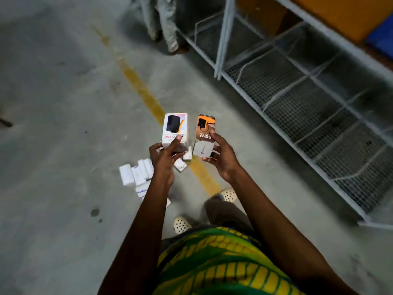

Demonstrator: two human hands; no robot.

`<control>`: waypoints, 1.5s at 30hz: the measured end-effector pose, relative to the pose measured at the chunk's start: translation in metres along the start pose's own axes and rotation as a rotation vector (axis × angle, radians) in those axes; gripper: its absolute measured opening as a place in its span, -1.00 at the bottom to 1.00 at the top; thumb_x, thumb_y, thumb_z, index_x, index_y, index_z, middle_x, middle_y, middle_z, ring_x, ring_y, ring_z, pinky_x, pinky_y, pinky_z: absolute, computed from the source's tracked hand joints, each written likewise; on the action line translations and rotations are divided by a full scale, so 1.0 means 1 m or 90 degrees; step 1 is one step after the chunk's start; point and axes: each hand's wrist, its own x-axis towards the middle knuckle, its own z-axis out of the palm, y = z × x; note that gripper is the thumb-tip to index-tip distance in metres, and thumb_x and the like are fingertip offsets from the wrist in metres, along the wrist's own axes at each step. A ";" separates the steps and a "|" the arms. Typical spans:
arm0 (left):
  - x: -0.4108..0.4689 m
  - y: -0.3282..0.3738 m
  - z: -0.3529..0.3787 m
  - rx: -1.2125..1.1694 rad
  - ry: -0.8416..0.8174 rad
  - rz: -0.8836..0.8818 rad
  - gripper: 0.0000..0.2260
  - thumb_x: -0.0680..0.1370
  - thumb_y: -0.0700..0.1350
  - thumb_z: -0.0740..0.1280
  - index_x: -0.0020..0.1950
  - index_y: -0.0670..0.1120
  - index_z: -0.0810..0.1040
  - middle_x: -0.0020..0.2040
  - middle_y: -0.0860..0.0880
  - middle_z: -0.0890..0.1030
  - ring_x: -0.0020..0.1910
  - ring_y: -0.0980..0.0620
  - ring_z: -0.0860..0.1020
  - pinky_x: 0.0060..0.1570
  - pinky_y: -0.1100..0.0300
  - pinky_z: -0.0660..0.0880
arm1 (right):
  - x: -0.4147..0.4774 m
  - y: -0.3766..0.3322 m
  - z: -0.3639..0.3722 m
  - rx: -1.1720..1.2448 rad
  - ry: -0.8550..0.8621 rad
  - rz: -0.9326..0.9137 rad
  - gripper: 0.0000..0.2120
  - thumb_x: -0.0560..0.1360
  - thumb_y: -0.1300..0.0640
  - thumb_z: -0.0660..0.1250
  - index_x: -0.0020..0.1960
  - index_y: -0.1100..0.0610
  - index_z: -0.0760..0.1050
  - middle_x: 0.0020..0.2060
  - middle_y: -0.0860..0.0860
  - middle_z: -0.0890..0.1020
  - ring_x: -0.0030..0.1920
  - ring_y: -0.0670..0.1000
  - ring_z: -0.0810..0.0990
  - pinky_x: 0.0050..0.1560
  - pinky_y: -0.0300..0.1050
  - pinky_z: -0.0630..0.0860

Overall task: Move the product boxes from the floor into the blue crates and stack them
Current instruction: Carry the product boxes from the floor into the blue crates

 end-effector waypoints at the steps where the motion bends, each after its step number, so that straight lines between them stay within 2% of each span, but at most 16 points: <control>1: -0.003 -0.004 0.020 0.012 -0.030 -0.001 -0.70 0.44 -0.27 0.55 -0.10 -0.09 0.42 -0.26 -0.06 0.70 -0.29 -0.07 0.65 -0.21 0.03 0.65 | -0.002 -0.009 -0.016 0.024 0.025 -0.015 -0.53 0.58 -0.16 0.34 0.39 0.07 0.50 0.09 0.13 0.68 0.00 0.09 0.65 -0.15 -0.08 0.58; 4: -0.009 -0.017 0.081 0.043 -0.110 -0.008 -0.66 0.44 -0.27 0.55 -0.05 -0.08 0.40 -0.14 -0.14 0.68 -0.30 -0.03 0.67 -0.22 0.03 0.67 | -0.008 -0.036 -0.065 0.099 0.088 -0.061 -0.54 0.59 -0.17 0.33 0.39 0.06 0.51 0.14 0.16 0.68 0.04 0.10 0.64 -0.09 -0.05 0.56; 8: -0.018 -0.043 0.168 0.083 -0.206 -0.006 -0.62 0.45 -0.27 0.54 0.02 -0.08 0.36 0.01 -0.24 0.63 -0.25 -0.04 0.65 -0.24 0.04 0.67 | -0.017 -0.079 -0.135 0.215 0.157 -0.128 -0.58 0.60 -0.14 0.32 0.36 0.07 0.54 0.10 0.13 0.70 0.01 0.09 0.66 -0.10 -0.05 0.56; 11: -0.029 -0.058 0.240 0.095 -0.280 -0.012 -0.64 0.47 -0.26 0.53 0.02 -0.07 0.36 0.06 -0.25 0.62 -0.20 -0.03 0.66 -0.21 0.04 0.67 | -0.025 -0.113 -0.189 0.282 0.189 -0.179 -0.67 0.61 -0.14 0.31 0.26 0.02 0.60 0.07 0.11 0.71 0.03 0.08 0.65 -0.06 -0.03 0.54; 16: -0.055 -0.083 0.360 0.089 -0.404 -0.011 -0.63 0.48 -0.27 0.50 0.07 -0.06 0.35 0.11 -0.22 0.64 -0.09 -0.06 0.66 -0.19 0.07 0.66 | -0.032 -0.177 -0.274 0.349 0.257 -0.273 -0.67 0.60 -0.12 0.30 0.26 0.02 0.61 0.09 0.13 0.71 0.10 0.12 0.60 -0.08 -0.03 0.51; 20: -0.084 -0.096 0.437 0.096 -0.483 0.017 -0.52 0.39 -0.21 0.56 0.13 -0.08 0.34 0.08 -0.14 0.69 -0.03 -0.08 0.69 -0.12 0.04 0.67 | -0.041 -0.222 -0.324 0.343 0.311 -0.342 -0.61 0.60 -0.13 0.30 0.34 0.04 0.56 0.23 0.20 0.67 0.15 0.16 0.61 -0.04 -0.01 0.55; 23: -0.102 -0.103 0.484 0.111 -0.524 0.037 -0.46 0.28 -0.12 0.60 0.11 -0.05 0.36 0.09 -0.18 0.68 0.02 -0.13 0.69 -0.07 0.01 0.65 | -0.043 -0.248 -0.358 0.341 0.339 -0.382 -0.53 0.59 -0.13 0.30 0.43 0.04 0.49 0.27 0.18 0.65 0.12 0.10 0.63 -0.09 -0.11 0.59; 26: -0.110 -0.112 0.531 0.118 -0.559 0.052 -0.46 0.29 -0.11 0.59 0.14 -0.04 0.37 0.11 -0.17 0.68 0.07 -0.13 0.70 -0.05 0.06 0.64 | -0.039 -0.273 -0.387 0.333 0.365 -0.405 -0.51 0.57 -0.15 0.30 0.45 0.03 0.48 0.25 0.15 0.67 0.08 0.06 0.65 -0.09 -0.14 0.59; 32: -0.104 -0.135 0.652 0.100 -0.605 0.072 -0.47 0.30 -0.15 0.61 0.13 -0.04 0.38 0.03 -0.10 0.70 0.06 -0.12 0.69 -0.08 0.02 0.65 | 0.001 -0.339 -0.451 0.322 0.417 -0.457 -0.48 0.59 -0.12 0.32 0.48 0.08 0.43 0.23 0.12 0.68 0.15 0.12 0.67 0.01 -0.03 0.62; 35: -0.091 -0.144 0.721 0.099 -0.640 0.072 -0.43 0.30 -0.13 0.66 0.14 -0.03 0.39 0.10 -0.14 0.67 0.11 -0.16 0.67 0.04 -0.09 0.64 | 0.030 -0.389 -0.482 0.301 0.450 -0.484 -0.41 0.55 -0.14 0.37 0.50 0.09 0.40 0.25 0.12 0.67 0.13 0.11 0.67 0.03 -0.01 0.59; 40: -0.072 -0.141 0.828 0.093 -0.661 0.121 -0.43 0.24 -0.04 0.64 0.10 -0.01 0.40 -0.05 -0.01 0.68 -0.07 0.03 0.67 0.10 -0.19 0.60 | 0.064 -0.474 -0.527 0.301 0.505 -0.516 -0.44 0.53 -0.12 0.41 0.46 0.08 0.45 0.25 0.08 0.68 0.06 0.01 0.68 -0.08 -0.16 0.56; 43: -0.069 -0.139 0.877 0.102 -0.677 0.145 -0.43 0.23 -0.02 0.64 0.08 0.00 0.39 -0.14 0.04 0.70 -0.14 0.09 0.66 0.04 -0.10 0.59 | 0.076 -0.509 -0.550 0.318 0.536 -0.528 -0.49 0.55 -0.04 0.36 0.45 0.10 0.45 0.17 0.06 0.71 -0.01 -0.02 0.72 -0.15 -0.19 0.62; 45: -0.074 -0.142 0.900 0.119 -0.689 0.161 -0.43 0.28 -0.07 0.68 0.08 -0.01 0.38 -0.13 0.04 0.68 -0.13 0.12 0.66 0.00 -0.01 0.62 | 0.081 -0.522 -0.562 0.320 0.551 -0.531 -0.51 0.55 -0.03 0.36 0.44 0.09 0.45 0.12 0.03 0.73 -0.01 -0.02 0.73 -0.15 -0.18 0.63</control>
